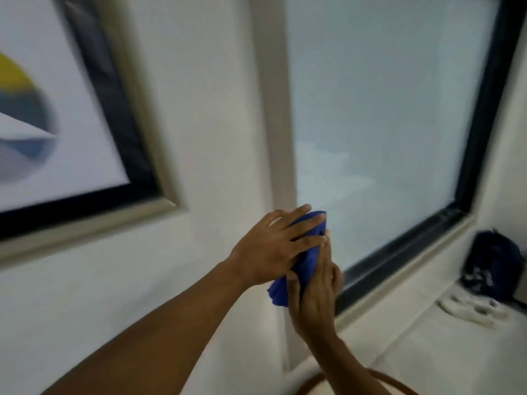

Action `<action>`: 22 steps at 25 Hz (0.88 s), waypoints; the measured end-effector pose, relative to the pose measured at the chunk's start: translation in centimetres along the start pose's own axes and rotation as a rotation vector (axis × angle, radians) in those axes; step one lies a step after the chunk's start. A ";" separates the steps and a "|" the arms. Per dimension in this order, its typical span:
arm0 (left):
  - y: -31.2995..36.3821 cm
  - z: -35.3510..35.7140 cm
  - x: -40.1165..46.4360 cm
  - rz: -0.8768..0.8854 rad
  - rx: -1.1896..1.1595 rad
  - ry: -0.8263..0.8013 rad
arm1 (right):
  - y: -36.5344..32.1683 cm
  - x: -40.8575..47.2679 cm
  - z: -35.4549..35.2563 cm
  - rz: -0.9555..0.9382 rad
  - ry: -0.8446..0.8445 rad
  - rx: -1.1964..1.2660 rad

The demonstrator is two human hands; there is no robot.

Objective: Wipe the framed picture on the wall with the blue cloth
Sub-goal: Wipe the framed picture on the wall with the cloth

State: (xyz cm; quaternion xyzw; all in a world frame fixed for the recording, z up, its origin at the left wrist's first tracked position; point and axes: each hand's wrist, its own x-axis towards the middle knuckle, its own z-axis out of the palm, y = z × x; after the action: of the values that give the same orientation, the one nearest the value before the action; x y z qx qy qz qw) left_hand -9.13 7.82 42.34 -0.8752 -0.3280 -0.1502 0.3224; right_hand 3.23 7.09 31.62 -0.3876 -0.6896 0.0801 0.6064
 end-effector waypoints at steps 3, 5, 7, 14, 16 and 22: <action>-6.2 -11.5 -1.1 -0.110 0.178 0.082 | -9.7 8.1 2.6 -0.120 0.043 0.233; -9.3 -18.1 -2.1 -0.228 0.301 0.122 | -16.5 12.5 4.4 -0.189 0.079 0.365; -12.6 -23.2 -2.7 -0.416 0.410 0.218 | -22.4 16.5 6.3 -0.240 0.137 0.409; -22.1 -28.3 -10.2 -0.805 0.630 -0.007 | -34.2 30.4 10.9 -0.338 0.204 0.099; -22.8 -27.2 -11.5 -0.759 0.700 -0.010 | -34.7 31.8 12.2 -0.390 0.197 -0.044; -23.5 -25.8 -12.7 -0.715 0.782 0.112 | -31.7 29.3 14.6 -0.547 0.189 -0.167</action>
State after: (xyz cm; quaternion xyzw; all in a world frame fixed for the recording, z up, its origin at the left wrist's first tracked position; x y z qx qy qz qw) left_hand -35.64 -1.78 66.60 -0.5141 -0.6195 -0.1635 0.5702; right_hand -22.68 9.04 69.02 -0.2417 -0.7132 -0.1799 0.6329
